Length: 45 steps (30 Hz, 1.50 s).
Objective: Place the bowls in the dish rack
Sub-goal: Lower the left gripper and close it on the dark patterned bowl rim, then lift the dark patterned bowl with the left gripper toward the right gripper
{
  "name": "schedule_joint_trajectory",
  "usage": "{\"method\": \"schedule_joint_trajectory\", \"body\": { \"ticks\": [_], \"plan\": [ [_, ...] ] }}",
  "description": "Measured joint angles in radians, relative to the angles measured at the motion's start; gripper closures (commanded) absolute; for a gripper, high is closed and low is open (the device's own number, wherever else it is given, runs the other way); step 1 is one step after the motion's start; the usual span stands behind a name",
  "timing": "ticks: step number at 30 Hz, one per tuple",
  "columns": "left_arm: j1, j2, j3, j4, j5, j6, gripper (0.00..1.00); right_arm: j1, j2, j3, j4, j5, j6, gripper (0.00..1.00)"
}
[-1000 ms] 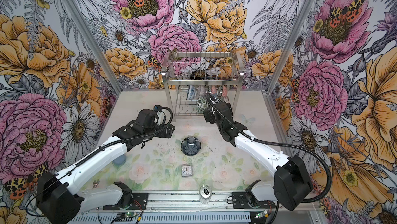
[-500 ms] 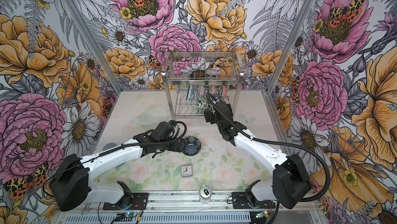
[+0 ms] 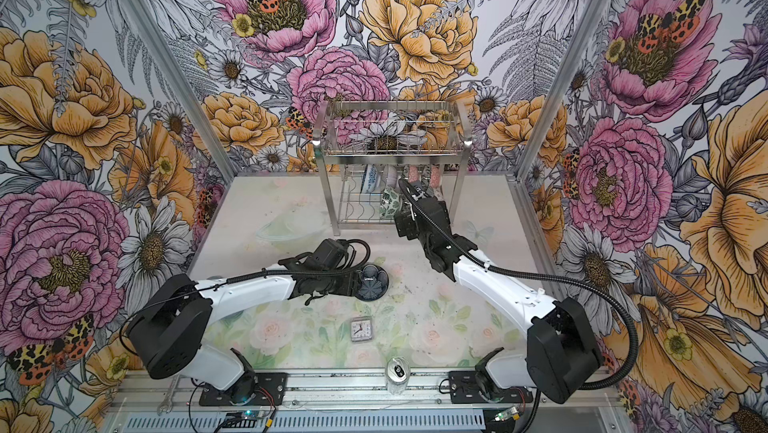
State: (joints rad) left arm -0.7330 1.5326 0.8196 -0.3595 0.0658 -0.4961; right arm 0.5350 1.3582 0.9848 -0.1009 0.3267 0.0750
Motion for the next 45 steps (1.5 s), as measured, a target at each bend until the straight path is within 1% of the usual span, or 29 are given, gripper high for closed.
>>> {"method": "schedule_joint_trajectory", "body": {
  "ticks": [6,13,18,24,30,34,36,41,45],
  "plan": [
    [0.000,0.018,0.000,0.014,0.010,-0.001,0.56,-0.006,0.000,0.000,0.000,-0.008,0.000,0.04],
    [0.000,0.032,0.003,0.025,0.015,-0.002,0.79,-0.010,0.000,0.000,0.000,-0.014,0.000,0.04],
    [0.001,0.029,0.013,0.020,0.017,0.011,1.00,-0.013,0.000,0.000,0.000,-0.018,0.000,0.04],
    [0.027,-0.008,0.016,-0.044,-0.003,0.040,1.00,-0.013,0.000,-0.003,0.000,-0.019,0.000,0.04],
    [0.068,-0.079,0.018,-0.087,-0.025,0.066,1.00,-0.013,-0.001,-0.013,0.000,-0.029,0.005,0.04],
    [0.083,-0.126,0.039,-0.119,-0.052,0.087,1.00,-0.013,-0.004,-0.014,0.000,-0.036,0.009,0.03],
    [0.084,-0.152,0.061,-0.126,-0.083,0.096,1.00,-0.013,-0.004,-0.014,-0.001,-0.037,0.013,0.03],
    [0.095,-0.191,0.097,-0.056,-0.145,0.103,1.00,-0.013,-0.004,-0.014,0.000,-0.056,0.027,0.02],
    [0.101,-0.178,0.111,0.026,-0.165,0.103,1.00,-0.013,-0.005,-0.013,-0.002,-0.076,0.038,0.00]
  ]
}}
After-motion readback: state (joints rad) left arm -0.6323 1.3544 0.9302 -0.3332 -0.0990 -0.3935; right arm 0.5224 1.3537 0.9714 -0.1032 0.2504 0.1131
